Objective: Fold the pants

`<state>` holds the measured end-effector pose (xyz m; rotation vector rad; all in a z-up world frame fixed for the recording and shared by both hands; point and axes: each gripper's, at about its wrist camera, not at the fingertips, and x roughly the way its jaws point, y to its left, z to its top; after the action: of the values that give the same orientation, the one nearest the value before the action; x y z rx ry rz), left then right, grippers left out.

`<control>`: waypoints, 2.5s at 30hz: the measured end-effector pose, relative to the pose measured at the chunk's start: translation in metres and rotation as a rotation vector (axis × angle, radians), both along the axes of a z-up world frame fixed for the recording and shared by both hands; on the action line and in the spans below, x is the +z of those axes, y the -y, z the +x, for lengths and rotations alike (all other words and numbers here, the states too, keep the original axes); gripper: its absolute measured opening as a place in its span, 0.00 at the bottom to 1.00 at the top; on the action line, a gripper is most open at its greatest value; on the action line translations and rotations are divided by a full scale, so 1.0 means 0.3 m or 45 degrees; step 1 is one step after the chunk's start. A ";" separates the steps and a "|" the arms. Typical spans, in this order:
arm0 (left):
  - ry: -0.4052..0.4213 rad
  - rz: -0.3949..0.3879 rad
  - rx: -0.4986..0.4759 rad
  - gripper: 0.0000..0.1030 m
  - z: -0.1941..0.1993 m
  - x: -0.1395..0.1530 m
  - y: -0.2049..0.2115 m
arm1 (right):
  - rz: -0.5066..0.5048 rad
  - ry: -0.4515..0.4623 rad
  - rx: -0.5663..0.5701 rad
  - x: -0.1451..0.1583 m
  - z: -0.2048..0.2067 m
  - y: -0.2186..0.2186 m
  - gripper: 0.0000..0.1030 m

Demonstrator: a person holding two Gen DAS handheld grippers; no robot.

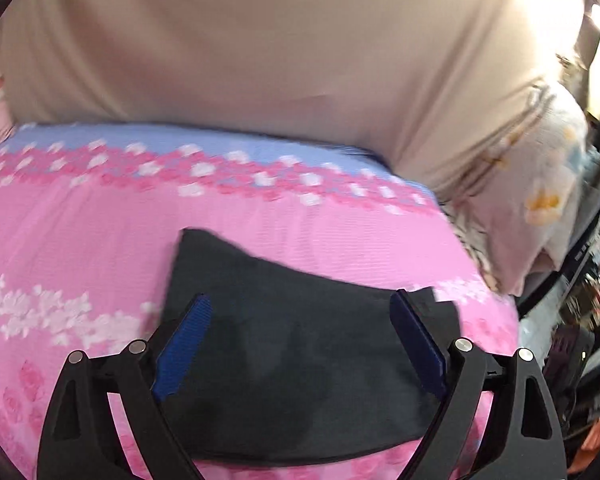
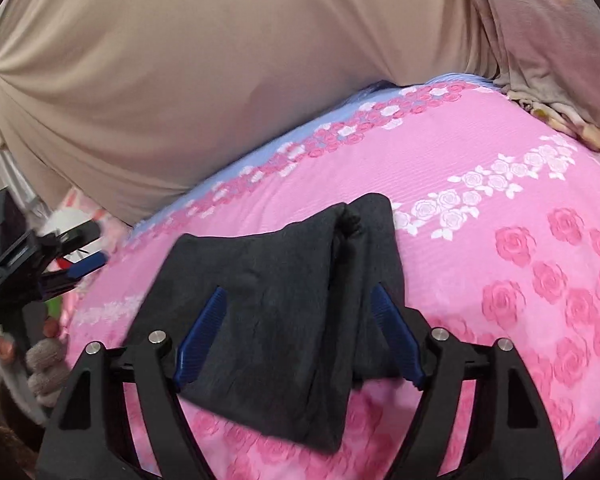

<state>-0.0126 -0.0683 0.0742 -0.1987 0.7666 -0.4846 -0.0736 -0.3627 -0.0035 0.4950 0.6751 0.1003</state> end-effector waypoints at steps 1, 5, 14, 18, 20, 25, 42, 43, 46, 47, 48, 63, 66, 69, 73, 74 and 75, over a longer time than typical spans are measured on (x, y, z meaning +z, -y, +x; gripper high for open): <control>-0.013 -0.004 0.028 0.85 0.011 -0.021 -0.037 | 0.003 -0.026 0.012 -0.014 0.034 -0.002 0.71; -0.053 -0.004 0.115 0.85 0.022 -0.082 -0.151 | -0.093 -0.104 0.054 -0.042 0.139 -0.063 0.29; -0.047 -0.037 0.205 0.85 0.050 -0.106 -0.287 | -0.342 0.007 -0.001 0.147 0.194 -0.080 0.30; -0.185 -0.043 0.159 0.85 0.084 -0.206 -0.255 | -0.231 -0.183 -0.114 -0.045 0.160 -0.007 0.38; -0.250 -0.053 0.118 0.85 0.094 -0.249 -0.230 | -0.155 -0.162 -0.161 -0.054 0.088 0.025 0.59; -0.391 -0.166 -0.029 0.87 0.130 -0.335 -0.146 | 0.069 -0.186 -0.113 -0.107 0.041 0.065 0.73; -0.239 -0.077 0.116 0.11 0.023 -0.189 -0.514 | -0.084 -0.217 0.080 -0.113 0.091 -0.281 0.54; -0.273 -0.064 0.137 0.11 0.024 -0.226 -0.518 | -0.057 -0.178 0.027 -0.105 0.057 -0.266 0.62; -0.207 0.029 0.217 0.29 -0.027 -0.251 -0.517 | -0.116 -0.089 -0.007 0.006 0.017 -0.272 0.64; -0.179 0.046 0.242 0.43 -0.036 -0.243 -0.513 | -0.128 -0.061 0.011 0.042 0.015 -0.282 0.64; -0.126 0.063 0.269 0.58 -0.051 -0.224 -0.505 | -0.122 -0.035 0.044 0.076 0.023 -0.289 0.64; 0.049 0.112 0.292 0.81 -0.098 -0.161 -0.512 | -0.184 0.071 0.121 0.166 0.130 -0.397 0.10; -0.032 0.112 0.278 0.82 -0.064 -0.220 -0.497 | -0.277 -0.191 0.064 -0.024 0.190 -0.353 0.17; -0.234 0.006 0.218 0.82 -0.022 -0.300 -0.505 | -0.085 -0.163 0.019 -0.061 0.154 -0.296 0.26; -0.312 -0.149 0.152 0.78 -0.031 -0.336 -0.529 | -0.084 -0.136 0.075 -0.016 0.132 -0.310 0.44; -0.350 -0.211 0.075 0.56 -0.027 -0.345 -0.524 | -0.091 -0.145 0.090 -0.023 0.132 -0.316 0.44; -0.392 -0.249 0.035 0.22 -0.025 -0.357 -0.519 | -0.106 -0.155 0.106 -0.042 0.130 -0.333 0.45</control>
<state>-0.0200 0.0874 -0.0329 -0.4733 1.0158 -0.5095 -0.0345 -0.2628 -0.0161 0.3950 0.8157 0.1205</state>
